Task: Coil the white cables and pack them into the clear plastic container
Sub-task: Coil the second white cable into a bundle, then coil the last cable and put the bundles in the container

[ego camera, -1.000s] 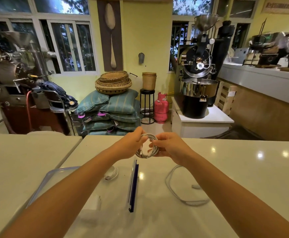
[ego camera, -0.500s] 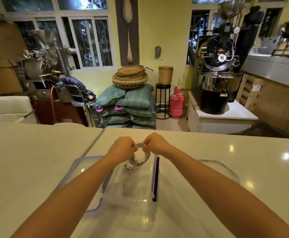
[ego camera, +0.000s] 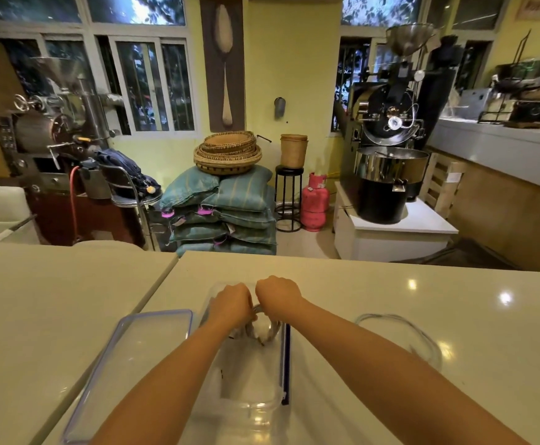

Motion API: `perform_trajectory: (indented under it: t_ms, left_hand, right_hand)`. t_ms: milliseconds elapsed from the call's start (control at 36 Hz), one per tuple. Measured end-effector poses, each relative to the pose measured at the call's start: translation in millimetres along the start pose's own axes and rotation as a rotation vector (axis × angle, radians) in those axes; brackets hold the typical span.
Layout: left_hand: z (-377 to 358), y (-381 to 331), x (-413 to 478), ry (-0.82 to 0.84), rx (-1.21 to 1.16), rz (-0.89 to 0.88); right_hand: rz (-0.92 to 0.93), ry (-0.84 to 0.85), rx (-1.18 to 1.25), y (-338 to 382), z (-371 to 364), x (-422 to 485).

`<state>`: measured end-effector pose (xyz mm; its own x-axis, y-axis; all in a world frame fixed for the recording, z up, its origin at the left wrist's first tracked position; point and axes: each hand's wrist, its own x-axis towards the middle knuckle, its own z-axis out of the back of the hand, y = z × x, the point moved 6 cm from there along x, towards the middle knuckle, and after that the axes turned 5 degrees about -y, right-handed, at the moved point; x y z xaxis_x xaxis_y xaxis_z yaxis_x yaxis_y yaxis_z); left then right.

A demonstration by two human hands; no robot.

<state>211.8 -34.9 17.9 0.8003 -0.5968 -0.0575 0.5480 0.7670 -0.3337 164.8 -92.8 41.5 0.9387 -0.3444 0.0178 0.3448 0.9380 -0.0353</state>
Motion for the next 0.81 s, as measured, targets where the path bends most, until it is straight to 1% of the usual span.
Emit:
perform_trajectory:
  t_ms: [167, 306, 389, 500, 556, 694, 806]
  left_hand:
    - [-6.5, 1.9, 6.3, -0.018, 0.018, 0.01]
    - [-11.7, 1.5, 9.9, -0.031, 0.021, 0.019]
    - [-15.9, 0.9, 10.7, -0.021, 0.034, 0.003]
    - [-14.9, 0.7, 10.2, -0.045, 0.069, -0.033]
    - [-14.7, 0.6, 10.2, -0.04, 0.049, -0.042]
    - [-13.2, -0.6, 10.6, 0.002, 0.029, -0.059]
    - [-7.1, -6.4, 9.8, -0.008, 0.037, -0.064]
  right_hand:
    - [0.03, -0.007, -0.096, 2.4, -4.3, 1.1]
    - [0.024, -0.008, -0.061, 2.7, -5.8, 0.9]
    - [0.004, -0.04, 0.039, -5.6, -4.7, 2.0]
    - [-0.047, -0.125, 0.302, -34.6, 8.7, -4.8]
    - [-0.065, -0.178, 0.384, -52.2, 17.7, -12.5]
    - [-0.132, -0.252, 0.513, -96.9, 32.0, -41.3]
    - [-0.214, -0.271, 0.569, -134.4, 29.1, -63.8]
